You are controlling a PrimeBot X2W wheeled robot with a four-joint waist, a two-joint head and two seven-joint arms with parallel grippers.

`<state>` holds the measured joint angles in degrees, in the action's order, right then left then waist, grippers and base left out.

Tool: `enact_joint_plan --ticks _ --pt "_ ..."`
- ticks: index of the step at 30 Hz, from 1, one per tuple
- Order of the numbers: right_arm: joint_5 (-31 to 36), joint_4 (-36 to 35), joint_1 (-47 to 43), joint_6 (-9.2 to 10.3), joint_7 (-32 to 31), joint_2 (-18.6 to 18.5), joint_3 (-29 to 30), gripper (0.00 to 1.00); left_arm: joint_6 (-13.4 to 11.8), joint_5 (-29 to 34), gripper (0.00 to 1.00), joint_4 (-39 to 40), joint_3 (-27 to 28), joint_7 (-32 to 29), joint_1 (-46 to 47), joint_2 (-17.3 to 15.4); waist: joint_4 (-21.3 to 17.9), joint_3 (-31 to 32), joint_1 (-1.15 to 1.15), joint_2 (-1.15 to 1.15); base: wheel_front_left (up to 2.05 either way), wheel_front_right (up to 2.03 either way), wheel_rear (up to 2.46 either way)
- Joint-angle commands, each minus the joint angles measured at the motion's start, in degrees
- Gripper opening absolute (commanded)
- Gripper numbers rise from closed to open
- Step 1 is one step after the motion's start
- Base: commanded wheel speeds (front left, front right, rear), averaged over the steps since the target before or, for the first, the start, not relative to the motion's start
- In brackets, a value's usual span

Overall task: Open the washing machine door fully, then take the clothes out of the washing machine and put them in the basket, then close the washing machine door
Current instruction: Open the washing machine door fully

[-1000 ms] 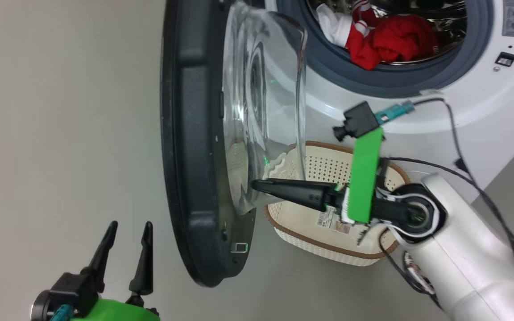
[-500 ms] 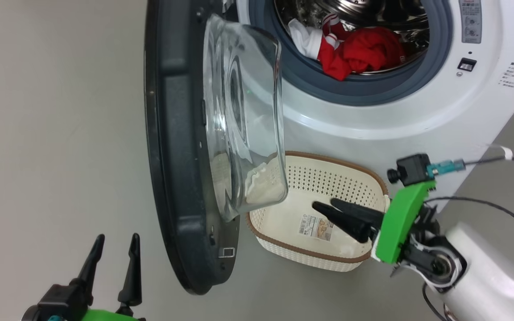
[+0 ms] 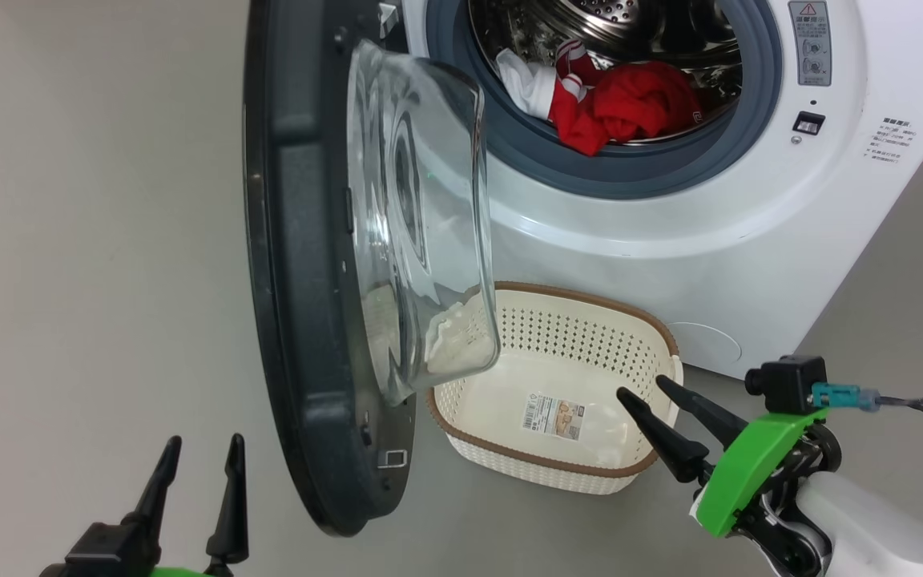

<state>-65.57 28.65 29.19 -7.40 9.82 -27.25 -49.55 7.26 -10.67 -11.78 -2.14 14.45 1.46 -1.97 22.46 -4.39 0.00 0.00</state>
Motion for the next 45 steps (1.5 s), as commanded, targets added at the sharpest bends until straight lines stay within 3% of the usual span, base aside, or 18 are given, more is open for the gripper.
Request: enact_joint_plan --ticks 1,5,19,38,39,40,45 --pt "1.86 0.2 0.57 -0.09 2.83 -0.65 -1.23 1.0 0.15 0.37 1.0 0.93 2.09 0.55 1.15 -0.91 -0.04 0.03 0.0 0.0 0.0 0.0 0.0" --pt "4.47 1.84 1.42 -0.09 4.89 -0.44 -1.72 1.0 0.16 0.26 1.0 0.79 2.26 0.55 1.15 -0.91 -0.12 0.02 0.0 0.0 0.0 0.0 0.0" --pt "31.08 -8.1 -7.53 -0.09 5.17 5.32 22.73 1.0 0.18 0.98 1.0 1.43 2.3 0.55 1.75 -0.91 0.12 -0.23 0.0 0.0 0.0 0.0 0.0" --pt "38.42 -7.45 -14.49 -0.09 5.18 9.55 30.04 1.0 -0.24 -0.78 1.0 1.63 1.63 0.55 1.62 -0.91 0.34 0.27 0.0 0.0 0.0 0.0 0.0" --pt "38.45 -7.4 -14.52 -0.09 5.18 9.61 30.09 1.0 -0.23 -0.74 0.84 1.86 1.66 0.55 1.72 -0.91 0.33 0.33 0.0 0.0 0.0 0.0 0.0" --pt "38.52 -7.38 -14.55 -0.09 5.18 9.64 30.26 1.0 -0.21 -1.02 0.0 2.23 1.77 0.55 1.9 -0.91 0.36 0.39 0.0 0.0 0.0 0.0 0.0" --pt "38.77 -7.16 -14.87 -0.09 5.18 9.76 30.6 1.0 -0.09 -2.93 0.0 6.61 3.44 0.55 3.52 -0.91 0.58 0.79 0.0 0.0 0.0 0.0 0.0"
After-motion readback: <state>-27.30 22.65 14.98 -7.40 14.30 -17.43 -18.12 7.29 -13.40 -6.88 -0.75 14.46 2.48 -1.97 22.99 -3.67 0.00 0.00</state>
